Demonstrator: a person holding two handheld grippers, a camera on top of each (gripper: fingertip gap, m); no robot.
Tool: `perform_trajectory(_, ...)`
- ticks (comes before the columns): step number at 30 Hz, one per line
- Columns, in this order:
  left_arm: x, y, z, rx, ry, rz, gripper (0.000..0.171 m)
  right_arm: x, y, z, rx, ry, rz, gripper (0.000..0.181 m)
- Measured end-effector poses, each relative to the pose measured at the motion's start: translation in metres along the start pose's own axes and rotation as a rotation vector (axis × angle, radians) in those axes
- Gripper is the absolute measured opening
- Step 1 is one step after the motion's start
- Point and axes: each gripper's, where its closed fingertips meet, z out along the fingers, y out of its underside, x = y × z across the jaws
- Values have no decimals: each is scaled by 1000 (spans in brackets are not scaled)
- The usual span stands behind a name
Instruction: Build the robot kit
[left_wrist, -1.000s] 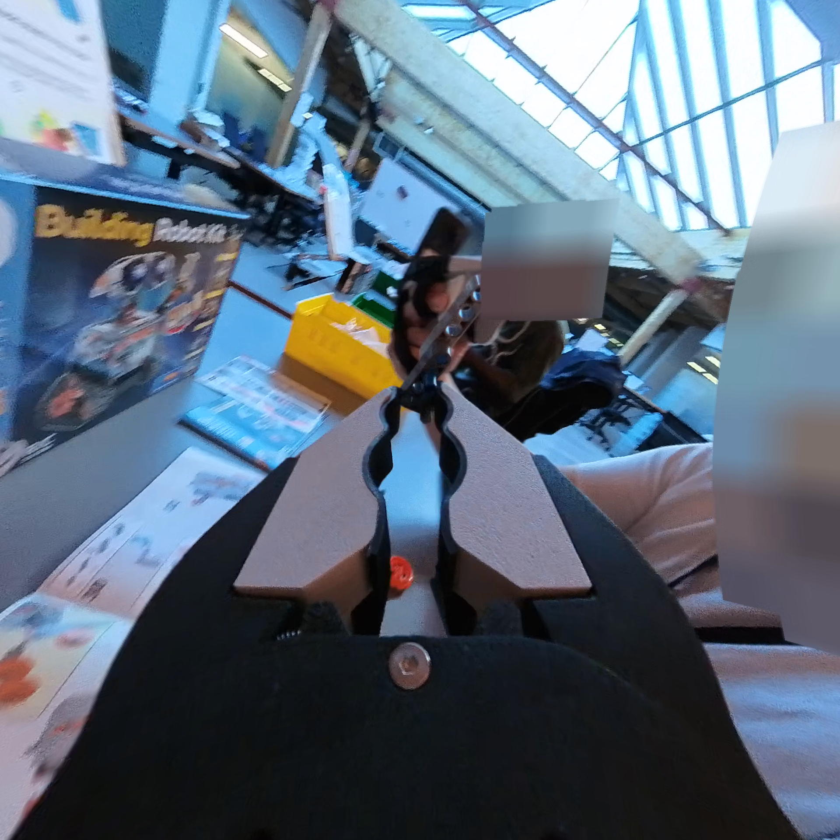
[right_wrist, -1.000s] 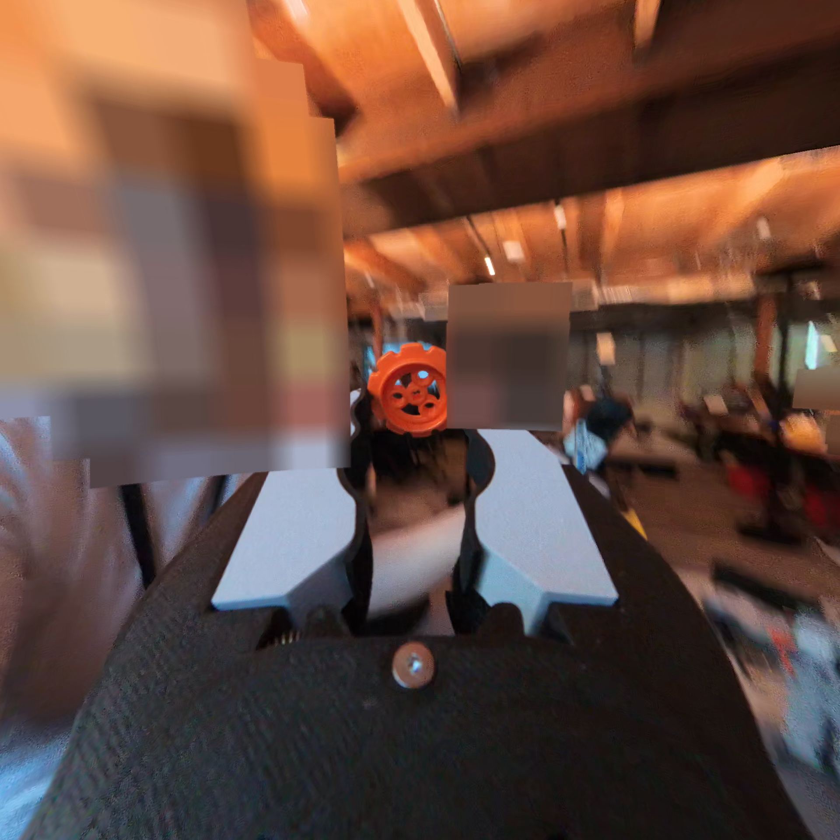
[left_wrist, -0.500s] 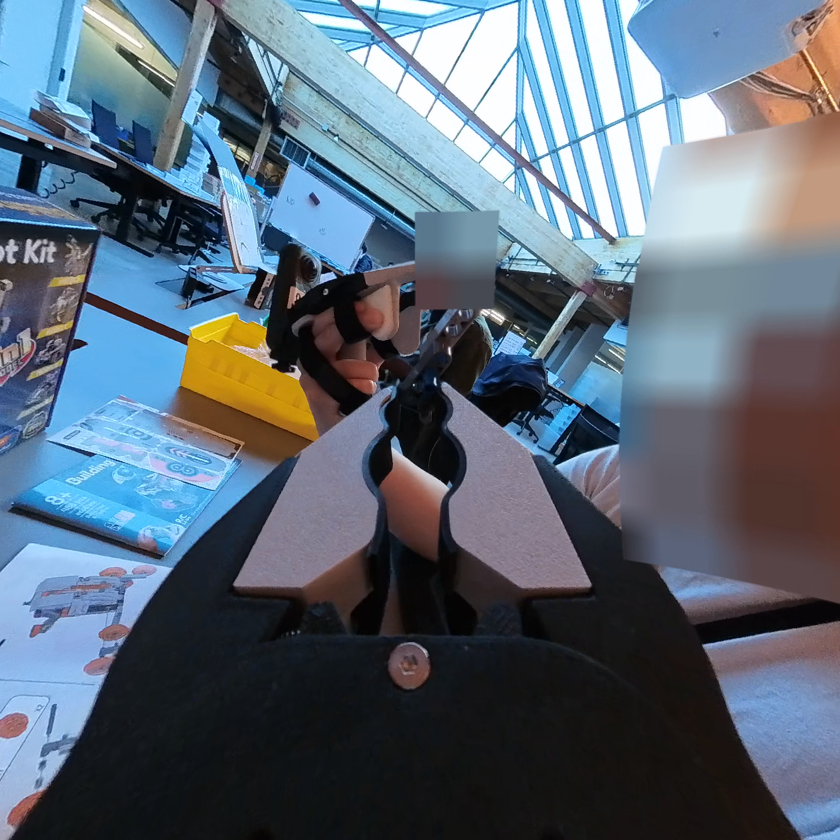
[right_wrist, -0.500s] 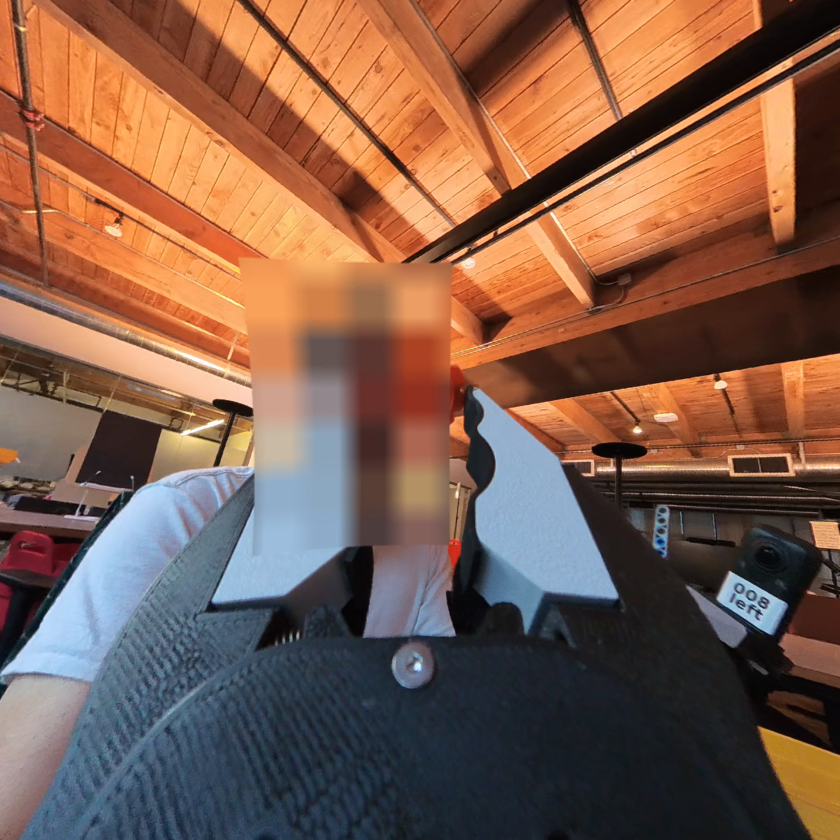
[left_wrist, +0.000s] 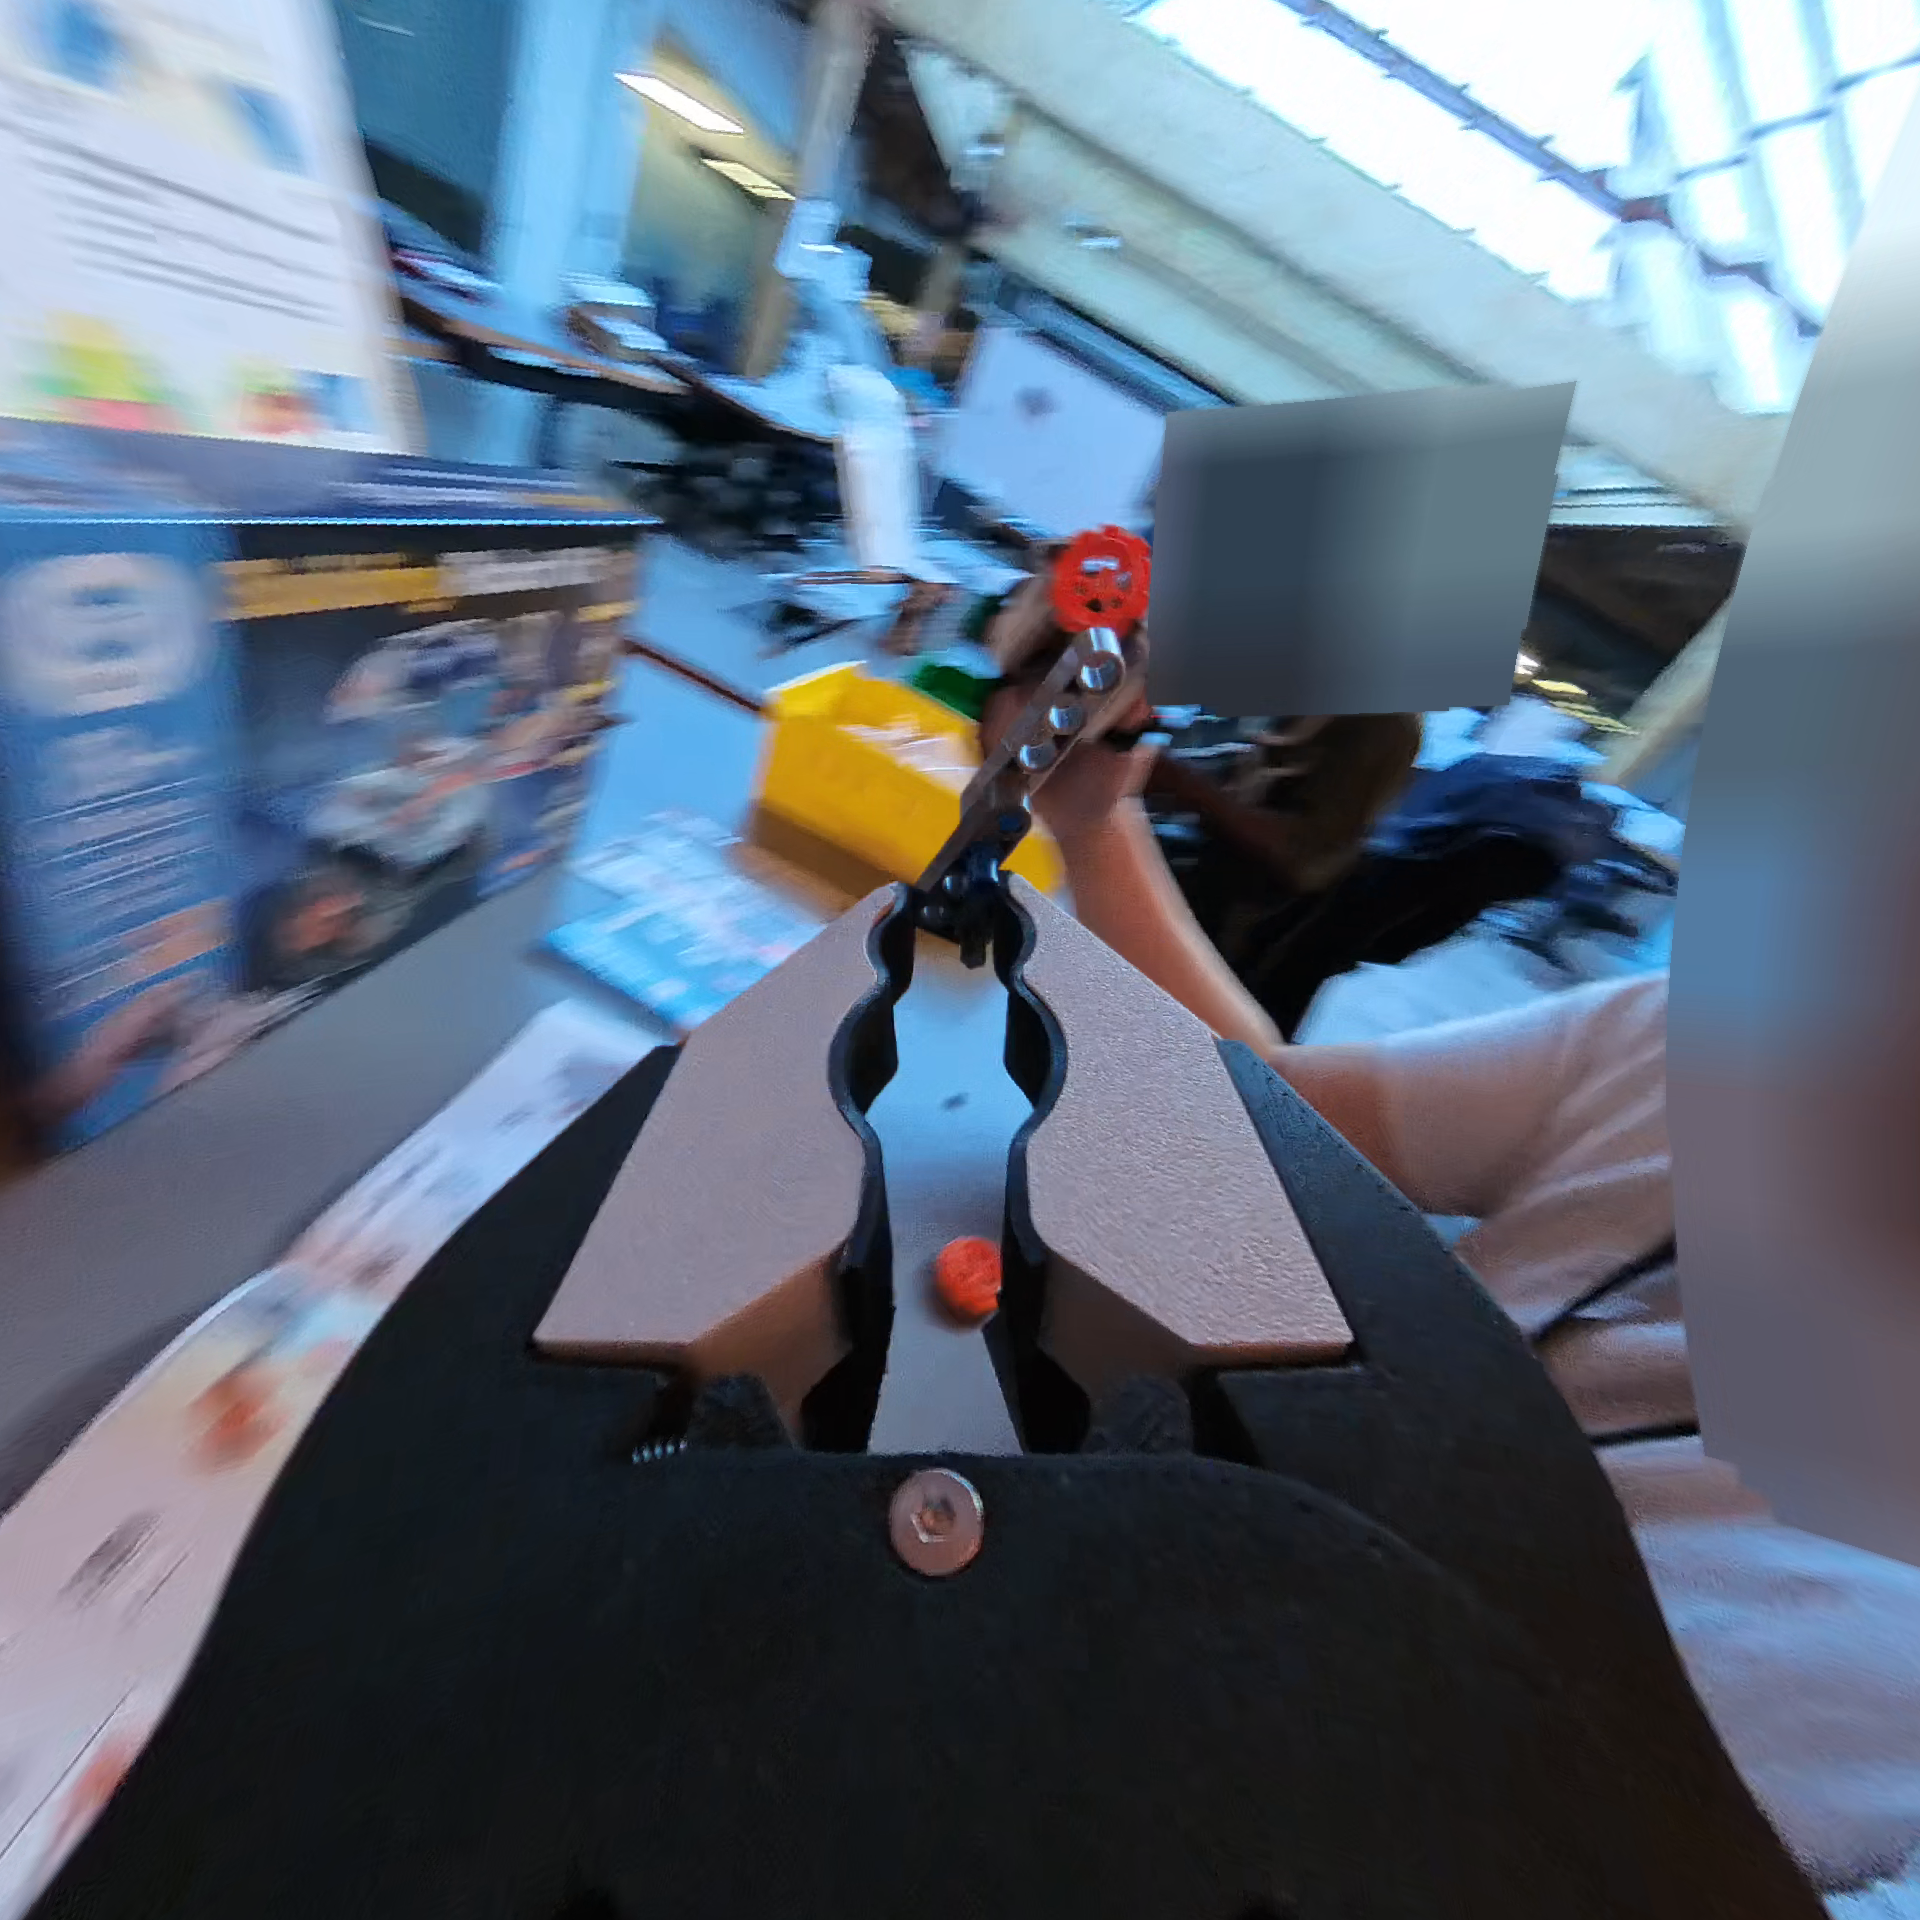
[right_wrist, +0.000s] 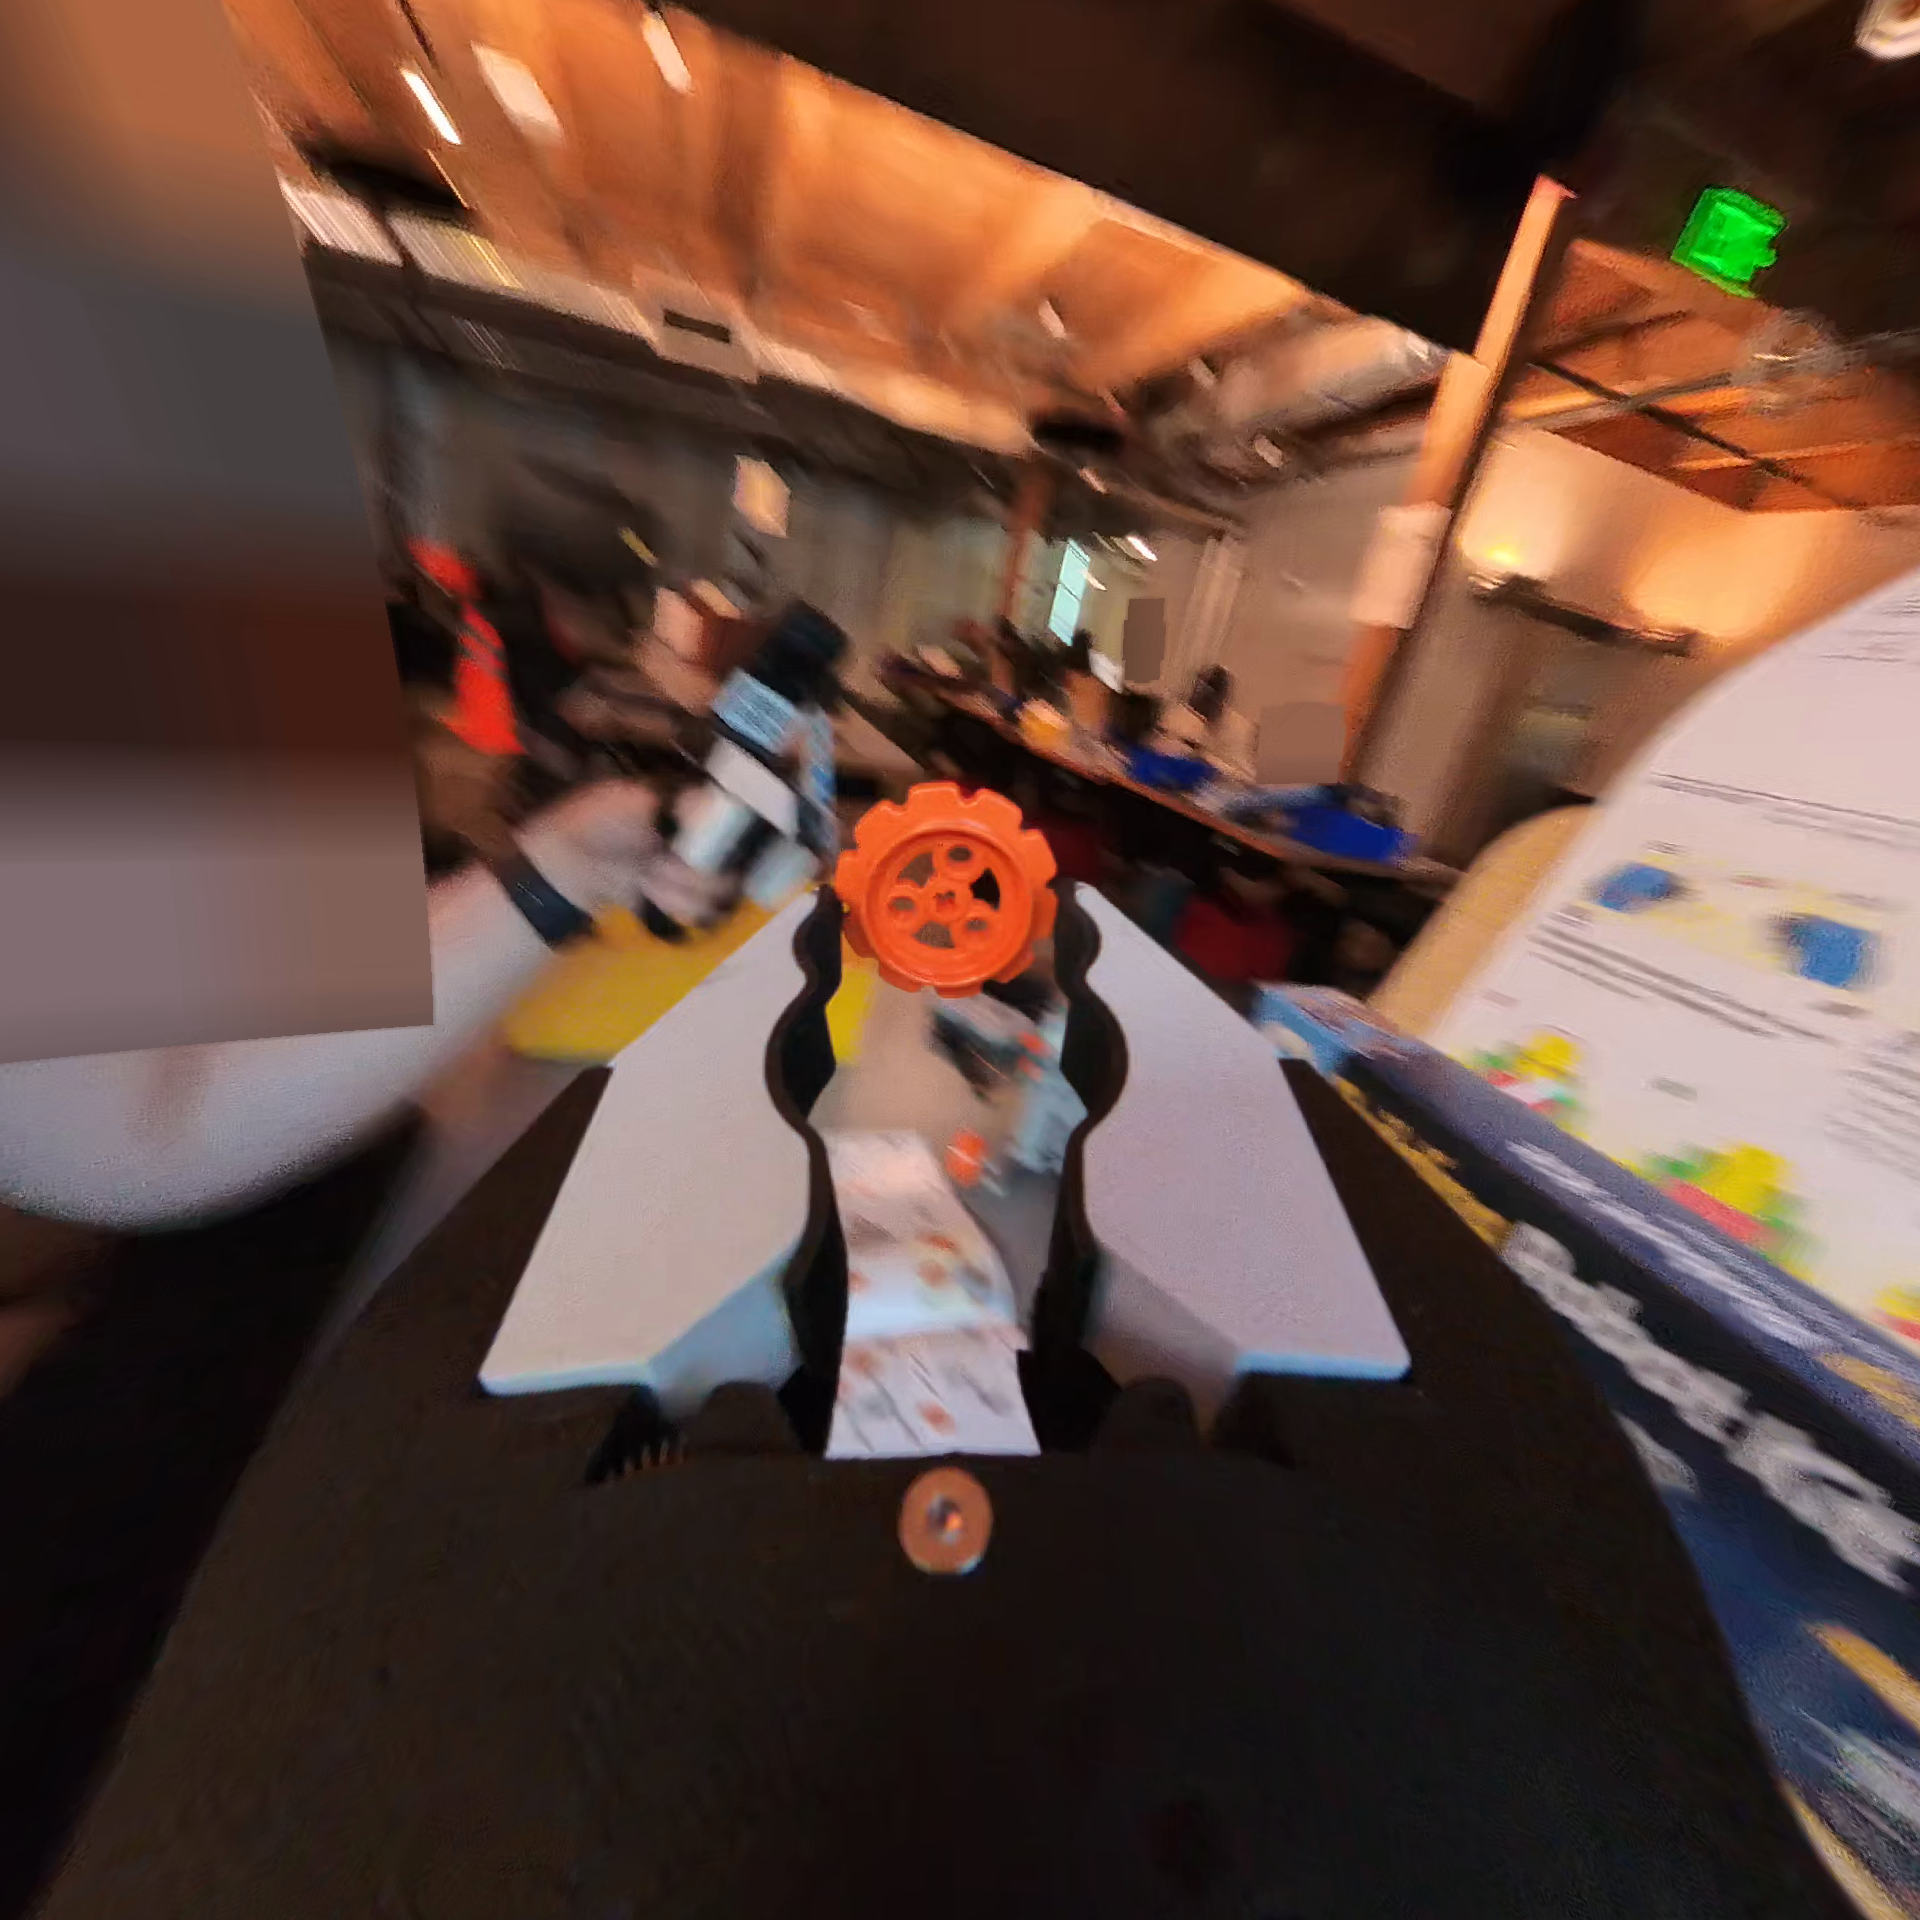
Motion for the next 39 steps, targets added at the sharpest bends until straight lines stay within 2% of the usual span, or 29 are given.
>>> perform_trajectory(3, -10, -4, -27, 43, -77, -15, 11, 10, 28, 2, -193, 107, -133, 40)
perform_trajectory(6, -17, -5, -38, 65, -104, -36, 11, 13, 51, 12, -252, 111, -141, 40)
perform_trajectory(12, -35, -1, -33, 61, -127, -99, 11, 12, 106, 30, -407, 64, -116, 40)
perform_trajectory(21, -68, 20, -24, -24, -196, -175, 12, 9, 167, 48, -579, 31, -118, 40)
perform_trajectory(31, -72, 27, -23, -53, -195, -188, 11, 9, 177, 47, -603, 28, -94, 40)
perform_trajectory(35, -56, 22, -25, -3, -42, -204, 11, 2, 164, 53, -552, 7, -93, 40)
perform_trajectory(39, -65, 25, -31, -2, -84, -226, 11, -1, 148, 56, -484, -4, -79, 40)
